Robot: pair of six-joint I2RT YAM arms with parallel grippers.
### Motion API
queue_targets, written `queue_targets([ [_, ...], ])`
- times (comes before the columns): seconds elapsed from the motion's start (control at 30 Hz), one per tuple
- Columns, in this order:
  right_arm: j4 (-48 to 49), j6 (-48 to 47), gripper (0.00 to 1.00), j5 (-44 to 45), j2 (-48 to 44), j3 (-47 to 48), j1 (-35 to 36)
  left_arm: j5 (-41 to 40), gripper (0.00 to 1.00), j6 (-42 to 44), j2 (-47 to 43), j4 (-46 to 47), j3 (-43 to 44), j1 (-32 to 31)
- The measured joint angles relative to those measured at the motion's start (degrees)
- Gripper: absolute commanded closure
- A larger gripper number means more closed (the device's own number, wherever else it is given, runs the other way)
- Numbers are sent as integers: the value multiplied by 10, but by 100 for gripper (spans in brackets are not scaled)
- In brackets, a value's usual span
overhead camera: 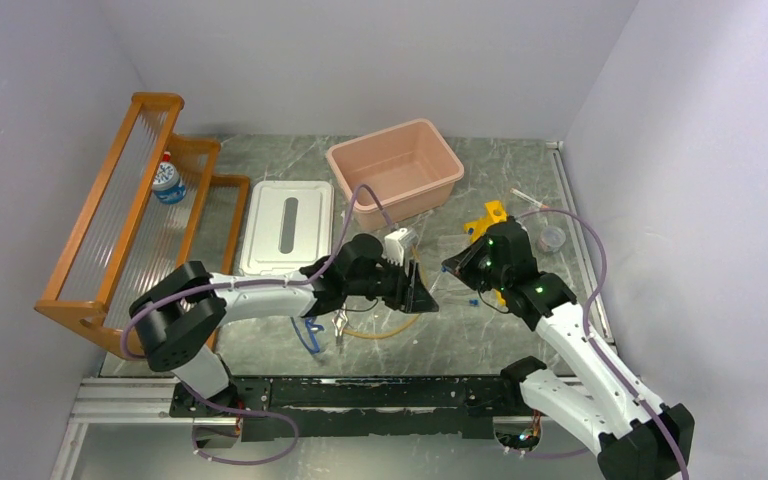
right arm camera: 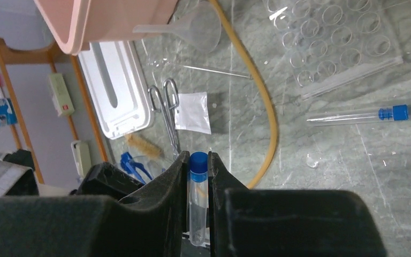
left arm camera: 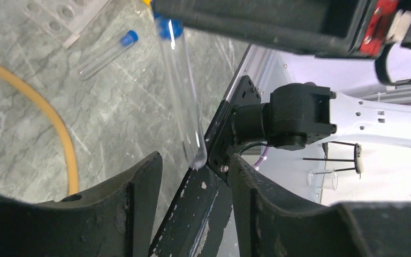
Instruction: Organize the chemistry lab equipment
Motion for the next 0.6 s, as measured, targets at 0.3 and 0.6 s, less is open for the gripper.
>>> queue_targets([
  [0.3, 5, -36, 94, -49, 0, 1, 0, 3, 80, -12, 11, 31, 16, 0],
  [0.6, -11, -89, 37, -81, 21, 21, -3, 8, 95, 45, 40, -14, 47, 0],
])
